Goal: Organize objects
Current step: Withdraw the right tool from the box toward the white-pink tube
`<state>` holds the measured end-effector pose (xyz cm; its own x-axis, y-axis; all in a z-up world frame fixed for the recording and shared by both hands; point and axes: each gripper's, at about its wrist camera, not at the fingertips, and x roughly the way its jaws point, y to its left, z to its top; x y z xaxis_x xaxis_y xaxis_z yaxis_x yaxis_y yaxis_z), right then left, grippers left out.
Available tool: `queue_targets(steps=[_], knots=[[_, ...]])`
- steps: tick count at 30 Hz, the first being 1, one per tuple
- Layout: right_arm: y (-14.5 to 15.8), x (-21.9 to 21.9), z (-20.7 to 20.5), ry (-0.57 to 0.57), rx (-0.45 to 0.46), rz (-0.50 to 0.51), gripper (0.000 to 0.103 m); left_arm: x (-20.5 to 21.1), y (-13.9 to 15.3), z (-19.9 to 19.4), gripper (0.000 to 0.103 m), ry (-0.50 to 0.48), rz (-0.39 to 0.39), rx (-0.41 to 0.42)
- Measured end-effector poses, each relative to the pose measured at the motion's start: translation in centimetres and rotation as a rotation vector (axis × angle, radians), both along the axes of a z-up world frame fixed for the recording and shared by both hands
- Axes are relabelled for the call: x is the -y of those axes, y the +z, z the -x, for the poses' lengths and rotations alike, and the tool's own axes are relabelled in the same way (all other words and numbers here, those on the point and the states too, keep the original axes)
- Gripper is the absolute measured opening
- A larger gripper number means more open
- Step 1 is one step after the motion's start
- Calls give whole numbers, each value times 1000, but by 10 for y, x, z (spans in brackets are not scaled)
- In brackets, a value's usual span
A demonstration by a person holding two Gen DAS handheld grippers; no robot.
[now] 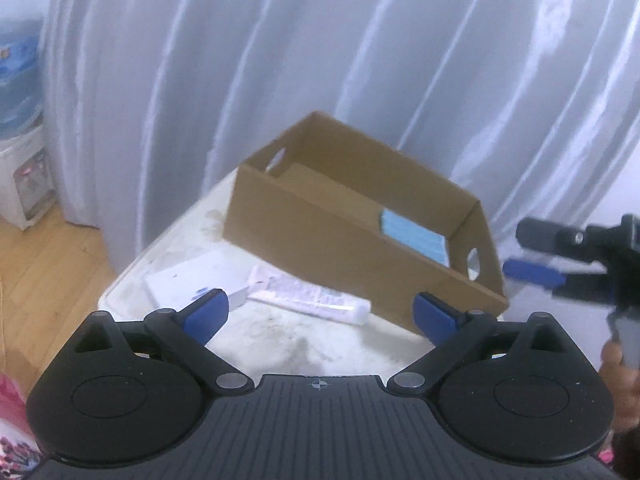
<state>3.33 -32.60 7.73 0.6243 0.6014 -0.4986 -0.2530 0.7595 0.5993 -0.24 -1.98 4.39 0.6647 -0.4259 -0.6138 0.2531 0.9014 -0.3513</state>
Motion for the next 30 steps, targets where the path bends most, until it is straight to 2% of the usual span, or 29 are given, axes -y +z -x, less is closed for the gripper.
queue_targets(steps=[9, 13, 16, 24, 30], knots=[[-53, -13, -5, -95, -145, -45, 88, -3, -22, -17, 97, -14, -83, 32], [-74, -17, -16, -138, -197, -49, 84, 0, -32, -30, 93, -53, -98, 34], [-89, -16, -23, -163, -231, -44, 78, 5, -40, -40, 81, -94, -113, 28], [-124, -21, -51, -213, -286, 4, 66, 22, -71, -70, 69, -176, -89, -54], [-141, -26, -68, -211, -295, 23, 64, 40, -92, -84, 64, -230, -97, -126]])
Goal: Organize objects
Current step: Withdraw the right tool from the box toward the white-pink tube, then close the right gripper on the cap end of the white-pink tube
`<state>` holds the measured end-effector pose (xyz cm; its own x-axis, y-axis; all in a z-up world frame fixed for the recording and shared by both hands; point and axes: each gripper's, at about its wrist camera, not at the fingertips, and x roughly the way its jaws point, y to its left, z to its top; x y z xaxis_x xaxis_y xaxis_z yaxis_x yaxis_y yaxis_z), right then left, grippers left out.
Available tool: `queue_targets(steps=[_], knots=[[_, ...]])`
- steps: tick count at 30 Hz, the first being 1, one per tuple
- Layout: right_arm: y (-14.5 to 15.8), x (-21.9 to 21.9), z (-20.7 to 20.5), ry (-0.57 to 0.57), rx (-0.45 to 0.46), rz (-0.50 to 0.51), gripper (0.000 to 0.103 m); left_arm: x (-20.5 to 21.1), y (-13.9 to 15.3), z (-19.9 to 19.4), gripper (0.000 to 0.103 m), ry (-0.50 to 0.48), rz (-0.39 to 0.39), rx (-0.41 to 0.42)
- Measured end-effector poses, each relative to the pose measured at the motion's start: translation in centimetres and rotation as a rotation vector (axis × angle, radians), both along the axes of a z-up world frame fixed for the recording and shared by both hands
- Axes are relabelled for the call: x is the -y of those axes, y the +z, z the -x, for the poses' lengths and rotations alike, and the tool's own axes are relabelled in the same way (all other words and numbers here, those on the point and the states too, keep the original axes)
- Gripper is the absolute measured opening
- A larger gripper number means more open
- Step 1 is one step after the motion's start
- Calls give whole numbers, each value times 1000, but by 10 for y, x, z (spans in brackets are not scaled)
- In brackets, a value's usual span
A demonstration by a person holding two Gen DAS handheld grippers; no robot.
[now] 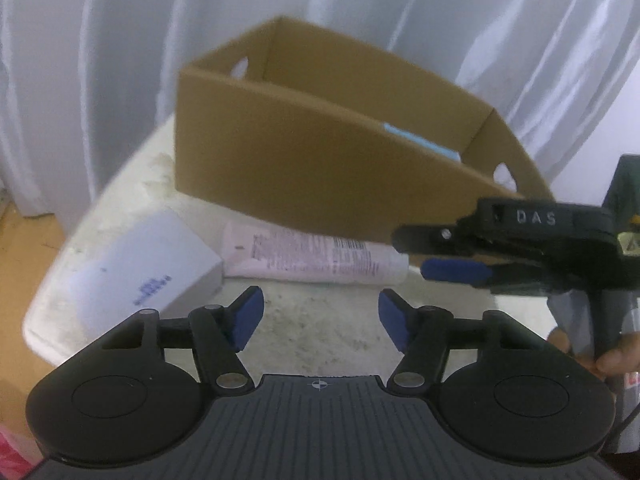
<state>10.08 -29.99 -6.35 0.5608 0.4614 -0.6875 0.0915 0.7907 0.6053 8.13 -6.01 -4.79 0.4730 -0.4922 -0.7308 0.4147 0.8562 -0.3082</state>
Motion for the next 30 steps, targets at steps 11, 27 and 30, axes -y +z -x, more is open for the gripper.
queue_targets(steps=[11, 27, 30], knots=[[-7, -10, 11, 208, -31, -133, 64, -12, -3, 13, 65, -16, 19, -83], [-10, -47, -26, 314, -25, 122, 63, 4, -28, -6, 68, -53, 123, -202], [-13, -49, -26, 344, -71, 77, 55, 3, -28, -8, 69, -56, 133, -208]])
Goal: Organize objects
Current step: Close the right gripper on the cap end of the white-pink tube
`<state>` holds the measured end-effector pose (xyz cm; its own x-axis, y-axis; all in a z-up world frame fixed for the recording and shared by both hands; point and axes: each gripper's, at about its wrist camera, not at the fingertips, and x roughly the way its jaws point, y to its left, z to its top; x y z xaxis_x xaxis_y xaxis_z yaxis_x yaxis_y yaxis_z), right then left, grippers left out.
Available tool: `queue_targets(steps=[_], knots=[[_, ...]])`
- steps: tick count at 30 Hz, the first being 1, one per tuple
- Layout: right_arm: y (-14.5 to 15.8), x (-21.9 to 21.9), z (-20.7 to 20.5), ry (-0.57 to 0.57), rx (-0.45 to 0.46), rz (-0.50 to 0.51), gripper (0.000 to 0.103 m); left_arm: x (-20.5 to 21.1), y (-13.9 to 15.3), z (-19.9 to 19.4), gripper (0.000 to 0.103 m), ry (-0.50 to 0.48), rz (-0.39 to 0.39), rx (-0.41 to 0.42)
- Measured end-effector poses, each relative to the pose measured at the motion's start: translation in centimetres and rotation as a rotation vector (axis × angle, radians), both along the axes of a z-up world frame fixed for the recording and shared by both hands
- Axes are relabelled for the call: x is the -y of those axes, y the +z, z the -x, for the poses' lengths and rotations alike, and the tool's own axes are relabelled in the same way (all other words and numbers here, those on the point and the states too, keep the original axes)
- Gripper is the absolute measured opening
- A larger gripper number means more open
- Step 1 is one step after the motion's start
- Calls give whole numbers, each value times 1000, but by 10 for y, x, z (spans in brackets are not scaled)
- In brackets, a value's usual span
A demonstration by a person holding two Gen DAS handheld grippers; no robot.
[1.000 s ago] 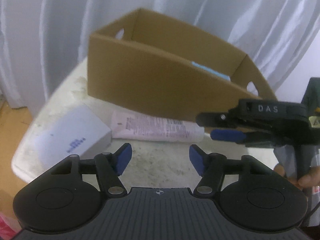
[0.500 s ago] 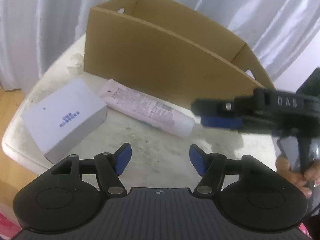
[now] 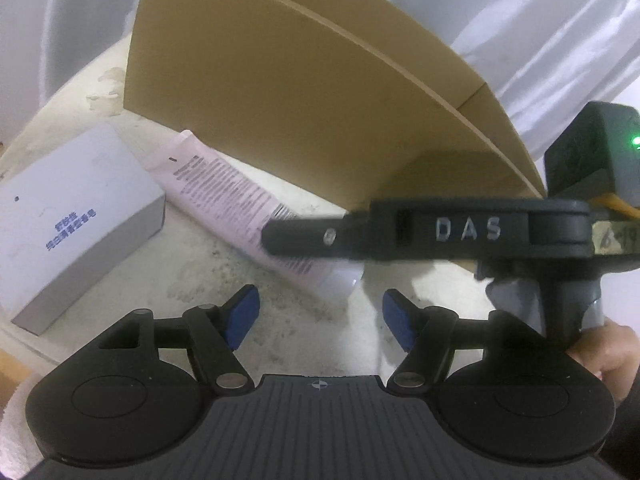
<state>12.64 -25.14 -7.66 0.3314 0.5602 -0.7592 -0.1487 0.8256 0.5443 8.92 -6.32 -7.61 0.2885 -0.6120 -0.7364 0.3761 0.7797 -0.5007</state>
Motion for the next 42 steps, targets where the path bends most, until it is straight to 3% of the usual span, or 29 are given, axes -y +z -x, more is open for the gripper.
queue_targets(steps=[7, 19, 42], knots=[[-1, 3, 2, 26, -56, -45, 41, -3, -2, -2, 76, 7, 29, -15], [2, 10, 7, 59, -72, -56, 39, 6, -1, 12, 77, -9, 0, -28], [-1, 56, 62, 16, -122, -80, 38, 46, 1, 64, 77, -95, -3, -34]])
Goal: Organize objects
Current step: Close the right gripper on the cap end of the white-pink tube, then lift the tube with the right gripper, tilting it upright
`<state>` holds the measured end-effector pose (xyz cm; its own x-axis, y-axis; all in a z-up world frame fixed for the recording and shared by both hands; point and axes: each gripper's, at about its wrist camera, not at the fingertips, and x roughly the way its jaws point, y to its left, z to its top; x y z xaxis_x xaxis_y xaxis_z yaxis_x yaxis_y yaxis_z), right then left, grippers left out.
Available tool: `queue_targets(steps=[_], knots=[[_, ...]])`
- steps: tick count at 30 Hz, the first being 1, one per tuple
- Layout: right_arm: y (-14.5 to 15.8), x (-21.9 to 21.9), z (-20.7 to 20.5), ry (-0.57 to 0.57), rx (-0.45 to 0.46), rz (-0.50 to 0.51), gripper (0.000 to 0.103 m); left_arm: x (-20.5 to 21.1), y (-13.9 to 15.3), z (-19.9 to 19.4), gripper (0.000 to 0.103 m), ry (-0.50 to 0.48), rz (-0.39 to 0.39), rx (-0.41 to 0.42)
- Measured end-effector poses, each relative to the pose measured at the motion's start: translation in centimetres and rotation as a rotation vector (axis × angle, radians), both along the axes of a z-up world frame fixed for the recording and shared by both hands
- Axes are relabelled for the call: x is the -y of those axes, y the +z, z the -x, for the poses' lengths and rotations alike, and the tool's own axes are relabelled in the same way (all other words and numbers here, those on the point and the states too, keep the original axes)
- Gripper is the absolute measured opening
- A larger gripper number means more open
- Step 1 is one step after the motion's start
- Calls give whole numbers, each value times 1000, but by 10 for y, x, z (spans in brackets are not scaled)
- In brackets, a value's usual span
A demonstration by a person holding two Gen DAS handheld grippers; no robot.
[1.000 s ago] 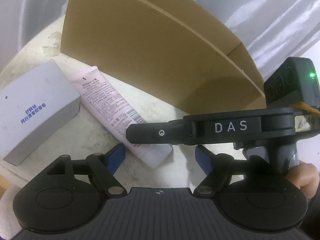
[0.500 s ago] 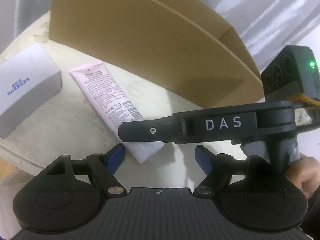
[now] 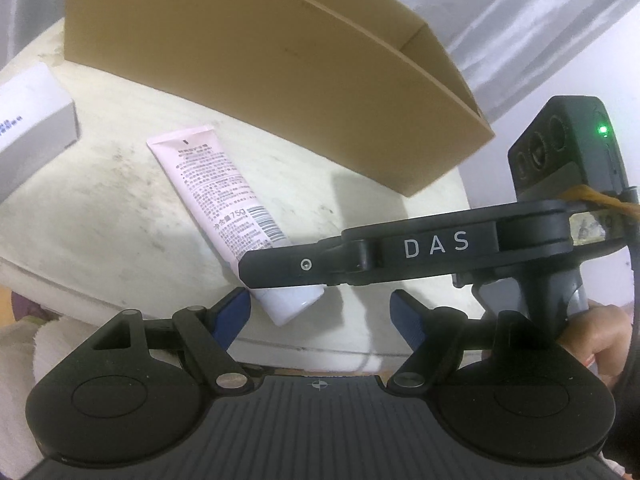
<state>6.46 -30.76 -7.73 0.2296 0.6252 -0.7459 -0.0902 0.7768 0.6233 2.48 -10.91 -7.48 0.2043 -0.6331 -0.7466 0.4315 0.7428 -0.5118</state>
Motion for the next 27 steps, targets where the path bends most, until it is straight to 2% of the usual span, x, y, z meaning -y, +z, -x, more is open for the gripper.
queue_targets(steps=[5, 19, 27], knots=[[-2, 5, 6, -7, 0, -6, 38, 6, 0, 5, 77, -10, -3, 2], [-4, 10, 12, -20, -6, -17, 38, 31, 1, -14, 76, 7, -8, 5], [-2, 19, 13, -43, 8, -38, 39, 10, 2, 0, 77, 18, -9, 10]])
